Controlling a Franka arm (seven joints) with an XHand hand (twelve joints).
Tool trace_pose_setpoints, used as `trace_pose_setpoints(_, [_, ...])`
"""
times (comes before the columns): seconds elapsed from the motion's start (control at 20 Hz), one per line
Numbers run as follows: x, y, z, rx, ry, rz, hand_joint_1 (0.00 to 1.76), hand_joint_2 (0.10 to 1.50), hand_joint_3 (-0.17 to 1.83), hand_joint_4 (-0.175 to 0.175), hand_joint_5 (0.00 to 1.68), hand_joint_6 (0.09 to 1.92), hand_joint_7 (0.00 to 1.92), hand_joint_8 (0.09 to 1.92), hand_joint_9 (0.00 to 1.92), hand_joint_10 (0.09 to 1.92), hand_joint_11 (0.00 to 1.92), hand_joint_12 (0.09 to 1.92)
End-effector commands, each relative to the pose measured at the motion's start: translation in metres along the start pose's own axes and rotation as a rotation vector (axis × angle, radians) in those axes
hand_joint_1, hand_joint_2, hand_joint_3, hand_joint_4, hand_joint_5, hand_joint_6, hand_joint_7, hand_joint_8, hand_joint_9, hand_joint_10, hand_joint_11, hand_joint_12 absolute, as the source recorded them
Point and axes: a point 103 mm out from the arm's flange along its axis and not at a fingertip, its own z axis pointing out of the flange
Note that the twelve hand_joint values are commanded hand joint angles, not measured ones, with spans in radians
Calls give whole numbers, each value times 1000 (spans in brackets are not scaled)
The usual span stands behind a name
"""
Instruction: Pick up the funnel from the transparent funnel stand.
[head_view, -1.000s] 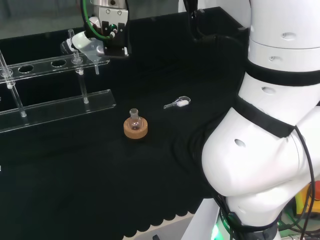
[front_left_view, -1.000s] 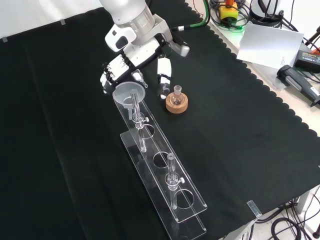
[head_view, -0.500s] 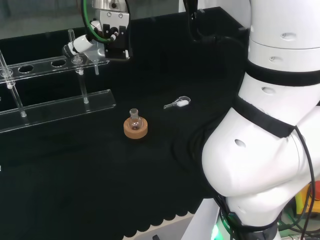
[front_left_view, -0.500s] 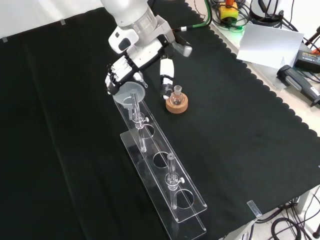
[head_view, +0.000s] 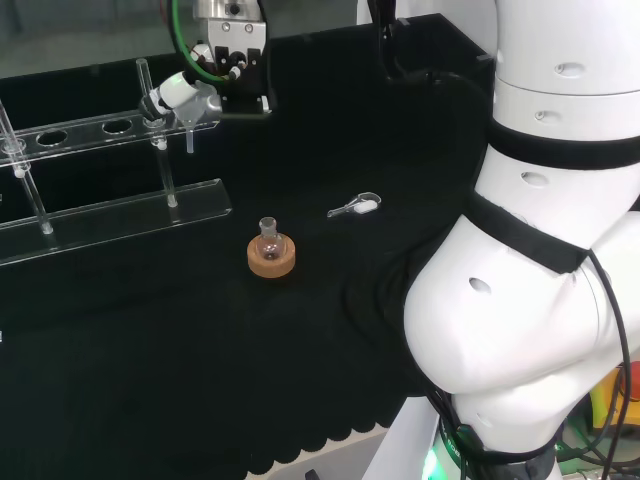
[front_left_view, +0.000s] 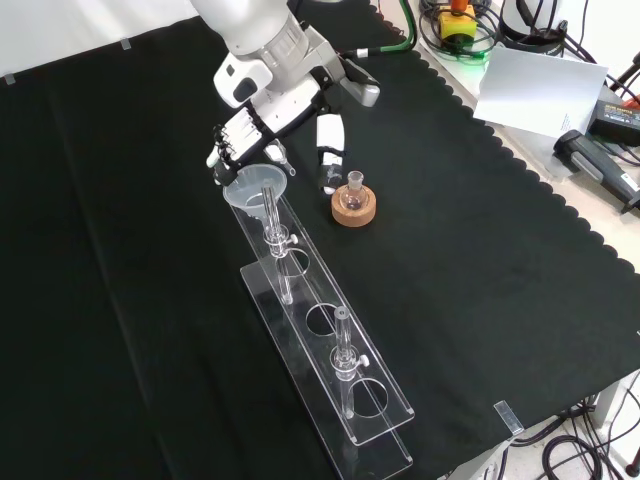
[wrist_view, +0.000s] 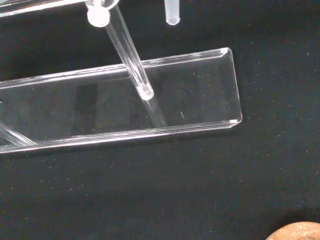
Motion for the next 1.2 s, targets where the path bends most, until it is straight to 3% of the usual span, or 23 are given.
trace_pose_setpoints(0.05, [-2,0,-7,-27,-9,4,409,689,-3,-70,0,87,0,87,0,87,0,408])
trace_pose_setpoints(0.25, [-3,3,-13,-49,-17,5,423,684,-4,-55,0,87,0,87,0,87,0,451])
trace_pose_setpoints(0.45, [-10,12,-6,-20,12,2,426,682,-5,-51,0,87,0,87,0,87,0,460])
trace_pose_setpoints(1.2, [-29,26,-10,-12,47,10,412,676,-8,-58,0,87,0,87,0,87,0,452])
